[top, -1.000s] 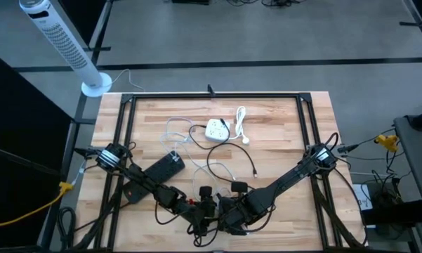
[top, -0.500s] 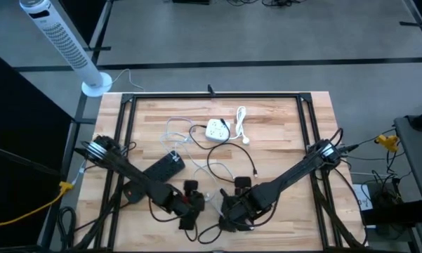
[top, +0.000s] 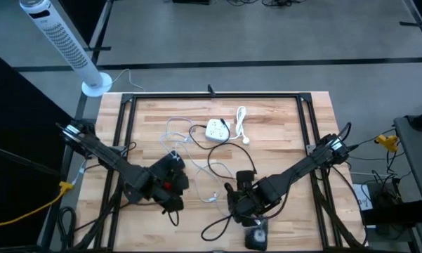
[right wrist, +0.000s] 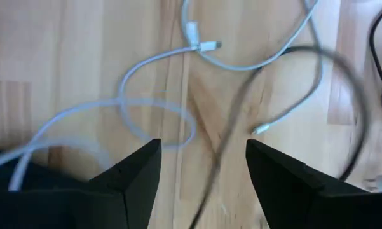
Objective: Insert USB
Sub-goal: Insert the purple charger cable into the bottom black outlet extension
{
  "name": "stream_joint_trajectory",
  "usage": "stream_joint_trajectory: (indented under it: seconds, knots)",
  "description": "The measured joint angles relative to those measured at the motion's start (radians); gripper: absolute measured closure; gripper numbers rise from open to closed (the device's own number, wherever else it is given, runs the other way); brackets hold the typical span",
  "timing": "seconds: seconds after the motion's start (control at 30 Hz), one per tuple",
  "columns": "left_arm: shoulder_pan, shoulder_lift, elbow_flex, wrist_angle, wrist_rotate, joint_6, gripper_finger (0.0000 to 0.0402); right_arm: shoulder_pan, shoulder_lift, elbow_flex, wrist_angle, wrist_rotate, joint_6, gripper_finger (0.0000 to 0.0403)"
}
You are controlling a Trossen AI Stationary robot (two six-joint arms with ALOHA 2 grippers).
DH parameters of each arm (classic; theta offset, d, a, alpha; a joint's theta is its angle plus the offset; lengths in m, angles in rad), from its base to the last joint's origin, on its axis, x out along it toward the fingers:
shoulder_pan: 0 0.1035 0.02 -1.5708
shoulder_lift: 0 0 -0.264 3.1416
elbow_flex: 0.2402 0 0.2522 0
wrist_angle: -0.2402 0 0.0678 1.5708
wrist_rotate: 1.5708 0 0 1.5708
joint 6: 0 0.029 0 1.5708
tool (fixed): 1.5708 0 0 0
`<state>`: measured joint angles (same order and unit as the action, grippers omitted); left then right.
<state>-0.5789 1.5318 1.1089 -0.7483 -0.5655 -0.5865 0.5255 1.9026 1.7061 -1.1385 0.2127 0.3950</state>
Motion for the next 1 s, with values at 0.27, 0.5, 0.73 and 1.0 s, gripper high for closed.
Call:
stream_joint_trajectory:
  seconds: [0.27,0.5,0.73,1.0]
  knots:
    - [-0.014,-0.048,-0.033,-0.005,-0.073,-0.062,0.0370,-0.013,0.014,-0.023,0.021,0.024,0.003,0.0198]
    - [-0.020,-0.046,-0.064,-0.056,-0.072,-0.127,0.0374,0.015,0.014,-0.029,0.095,-0.074,0.084,0.0203]
    - [-0.020,-0.046,-0.064,-0.063,-0.071,-0.138,0.0374,0.097,0.014,-0.057,0.364,-0.267,0.132,0.0204]
    - [-0.020,-0.046,-0.064,-0.060,-0.071,-0.138,0.0374,0.156,0.015,-0.112,0.503,-0.482,0.249,0.0221]
